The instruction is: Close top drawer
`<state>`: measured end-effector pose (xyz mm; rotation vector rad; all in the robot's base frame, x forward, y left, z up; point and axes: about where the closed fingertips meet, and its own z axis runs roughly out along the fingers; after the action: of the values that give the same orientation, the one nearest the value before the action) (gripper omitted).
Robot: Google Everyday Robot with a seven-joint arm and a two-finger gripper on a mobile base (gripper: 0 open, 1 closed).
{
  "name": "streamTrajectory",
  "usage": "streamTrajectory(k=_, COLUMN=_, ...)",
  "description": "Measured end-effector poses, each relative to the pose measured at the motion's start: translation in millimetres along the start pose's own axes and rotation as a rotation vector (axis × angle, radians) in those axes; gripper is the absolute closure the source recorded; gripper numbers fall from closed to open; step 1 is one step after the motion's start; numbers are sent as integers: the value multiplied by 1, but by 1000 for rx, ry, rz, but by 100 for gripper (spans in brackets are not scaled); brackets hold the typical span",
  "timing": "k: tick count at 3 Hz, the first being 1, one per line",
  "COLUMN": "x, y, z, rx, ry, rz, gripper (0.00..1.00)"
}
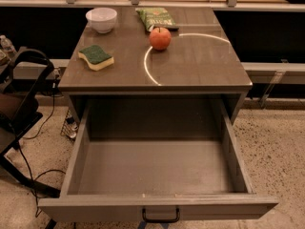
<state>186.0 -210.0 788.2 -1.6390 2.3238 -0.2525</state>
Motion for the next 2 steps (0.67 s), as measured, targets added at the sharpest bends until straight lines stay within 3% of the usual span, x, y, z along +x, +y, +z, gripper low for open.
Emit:
streamTrajectory(k=1, x=-32, y=21, z=23, rx=48, ry=-13, rz=-48, gripper=100)
streamTrajectory(k=2, x=-71, y=38, z=79, rx=67, ry=-99, rz=-58, gripper=100)
